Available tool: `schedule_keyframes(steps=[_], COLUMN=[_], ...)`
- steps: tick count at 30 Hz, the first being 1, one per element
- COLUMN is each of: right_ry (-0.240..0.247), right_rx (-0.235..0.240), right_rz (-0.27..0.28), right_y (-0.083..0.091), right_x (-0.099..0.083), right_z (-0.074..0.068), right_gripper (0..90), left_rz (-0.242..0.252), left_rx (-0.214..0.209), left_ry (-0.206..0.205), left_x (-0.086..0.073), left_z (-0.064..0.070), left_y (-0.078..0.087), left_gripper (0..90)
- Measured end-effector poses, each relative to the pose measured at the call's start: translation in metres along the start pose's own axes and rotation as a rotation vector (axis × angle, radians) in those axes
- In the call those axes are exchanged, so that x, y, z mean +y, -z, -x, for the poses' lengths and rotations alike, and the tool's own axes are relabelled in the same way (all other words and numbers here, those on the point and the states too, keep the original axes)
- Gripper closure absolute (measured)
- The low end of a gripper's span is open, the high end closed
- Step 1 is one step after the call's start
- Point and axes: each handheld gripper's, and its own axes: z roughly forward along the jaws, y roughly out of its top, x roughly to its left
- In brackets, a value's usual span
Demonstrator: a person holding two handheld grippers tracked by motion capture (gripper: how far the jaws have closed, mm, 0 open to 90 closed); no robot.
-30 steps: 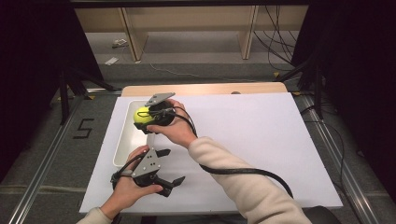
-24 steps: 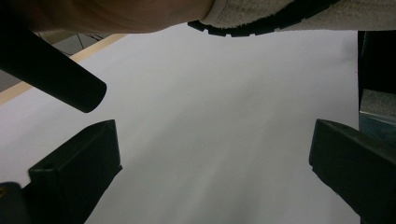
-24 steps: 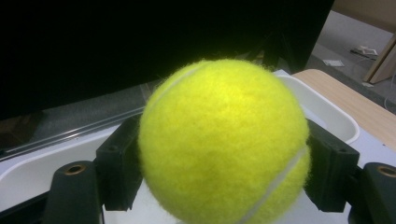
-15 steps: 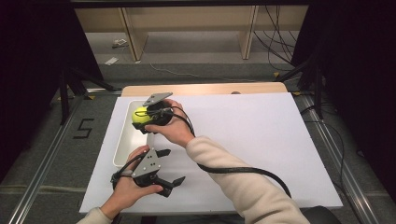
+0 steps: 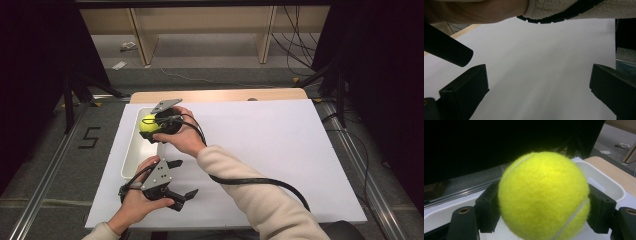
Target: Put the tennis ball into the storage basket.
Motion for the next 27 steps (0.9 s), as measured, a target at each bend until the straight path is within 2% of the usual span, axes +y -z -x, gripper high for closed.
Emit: schedule_keyframes(steps=[17, 27], right_ry=[-0.005, -0.007], right_rx=[0.001, 0.018], right_rz=[-0.004, -0.017], right_y=[-0.0044, -0.0096], right_x=[0.0002, -0.0005], right_z=[0.0015, 0.0008], right_gripper=[26.7, 26.6], left_rz=[-0.001, -0.001], left_rx=[-0.001, 0.0], left_ry=[-0.001, -0.001], left_x=[0.0, -0.0001], left_z=[0.0002, 0.0003], left_y=[-0.0001, 0.0], left_gripper=[1.4, 1.4])
